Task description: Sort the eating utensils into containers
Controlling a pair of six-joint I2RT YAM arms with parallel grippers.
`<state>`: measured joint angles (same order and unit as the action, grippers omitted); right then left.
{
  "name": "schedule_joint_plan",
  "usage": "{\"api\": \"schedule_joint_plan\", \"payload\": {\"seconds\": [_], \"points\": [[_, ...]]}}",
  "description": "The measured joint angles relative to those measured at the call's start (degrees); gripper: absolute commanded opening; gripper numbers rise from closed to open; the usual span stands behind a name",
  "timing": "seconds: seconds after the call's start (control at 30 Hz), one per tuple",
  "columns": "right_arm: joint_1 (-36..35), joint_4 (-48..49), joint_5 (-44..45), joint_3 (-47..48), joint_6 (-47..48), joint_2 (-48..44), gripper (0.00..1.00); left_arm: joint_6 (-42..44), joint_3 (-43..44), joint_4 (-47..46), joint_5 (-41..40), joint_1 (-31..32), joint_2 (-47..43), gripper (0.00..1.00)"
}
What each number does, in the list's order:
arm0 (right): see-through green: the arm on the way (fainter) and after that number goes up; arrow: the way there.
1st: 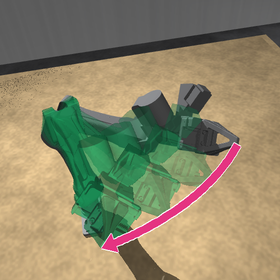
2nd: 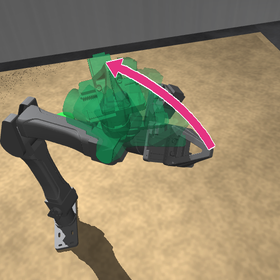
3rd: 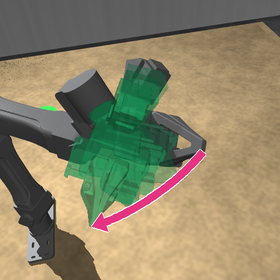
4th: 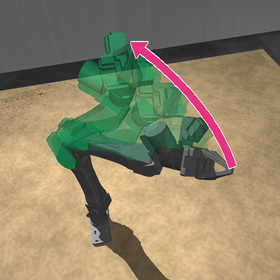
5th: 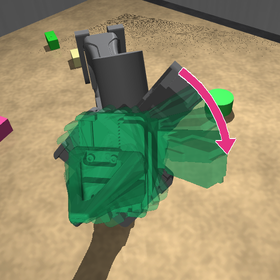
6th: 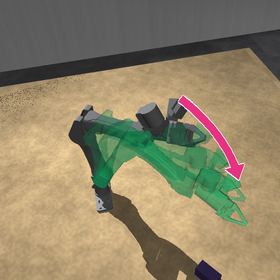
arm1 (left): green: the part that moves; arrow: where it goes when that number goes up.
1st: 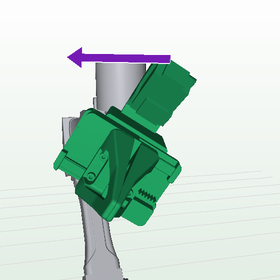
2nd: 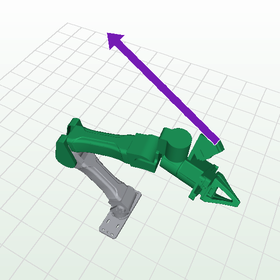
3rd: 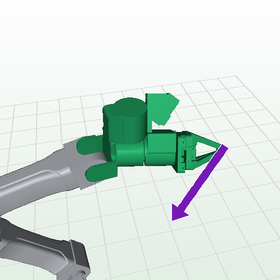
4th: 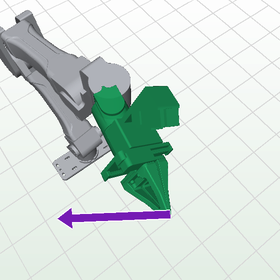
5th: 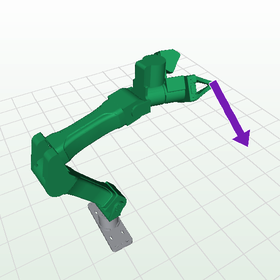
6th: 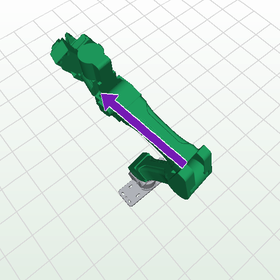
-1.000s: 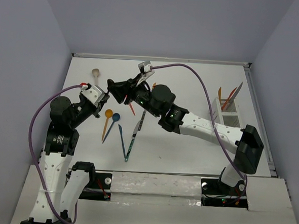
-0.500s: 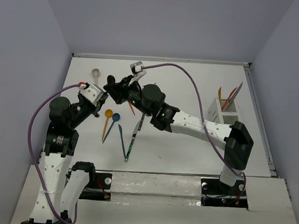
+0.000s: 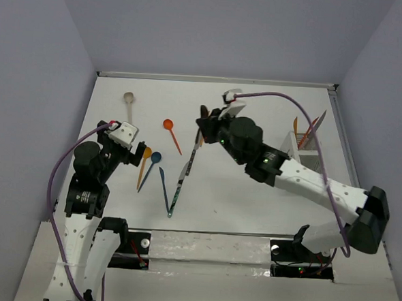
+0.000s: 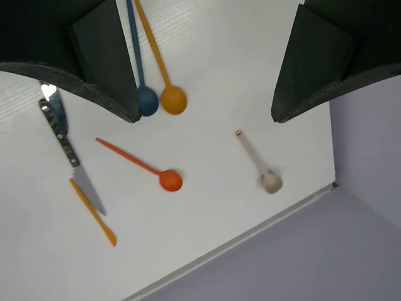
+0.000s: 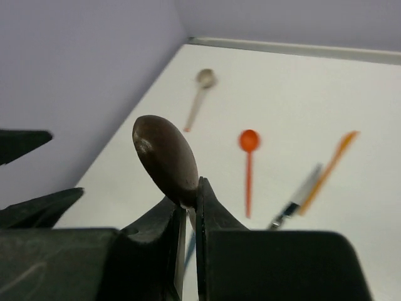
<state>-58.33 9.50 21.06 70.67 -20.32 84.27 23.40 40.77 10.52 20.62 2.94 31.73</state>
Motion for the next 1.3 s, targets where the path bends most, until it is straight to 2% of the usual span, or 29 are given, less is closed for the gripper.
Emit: {"api": "schedule_joint_plan", "payload": {"seconds": [0.1, 0.23, 0.3, 0.4, 0.53, 0.67, 0.83, 0.9, 1.1, 1.3], "points": [[6.0, -9.8, 4.6, -3.5, -1.1, -10.9, 0.0, 1.5, -4.3, -0.5, -5.9, 0.0, 0.0, 0.99], [16.5, -25.9, 16.1, -8.7, -5.1, -29.7, 0.0, 3.0, -10.1, -0.5, -12.0, 0.0, 1.4, 0.99], [18.9, -33.9, 21.2, -9.7, -7.4, -37.5, 0.0, 3.4, -11.7, -0.4, -13.7, 0.0, 2.2, 0.99], [20.1, -42.9, 27.5, -9.3, -9.6, -44.0, 0.0, 4.0, -12.9, -0.3, -14.3, 0.0, 1.9, 0.99], [21.6, -50.6, 34.2, -9.3, -10.8, -42.9, 0.0, 4.4, -12.9, -0.9, -14.3, 0.0, -0.5, 0.99], [31.2, -53.7, 35.4, -10.1, -11.2, -37.4, 0.0, 4.7, -12.9, -1.2, -14.3, 0.0, -2.0, 0.99], [47.1, -50.1, 28.4, -12.6, -6.6, -31.4, 0.0, 5.0, -13.5, -1.2, -14.2, 0.0, -2.7, 0.99], [50.0, -47.7, 25.4, -13.3, -5.3, -29.7, 0.0, 5.1, -14.1, -1.1, -14.2, 0.0, -3.2, 0.99], [51.6, -41.3, 17.2, -15.4, -3.0, -26.9, 0.0, 5.6, -15.6, -0.8, -14.1, 0.0, -4.9, 0.99], [51.6, -33.9, 15.9, -19.3, -2.7, -27.3, 0.0, 5.7, -15.7, -0.8, -14.0, 0.0, -5.1, 0.99]]}}
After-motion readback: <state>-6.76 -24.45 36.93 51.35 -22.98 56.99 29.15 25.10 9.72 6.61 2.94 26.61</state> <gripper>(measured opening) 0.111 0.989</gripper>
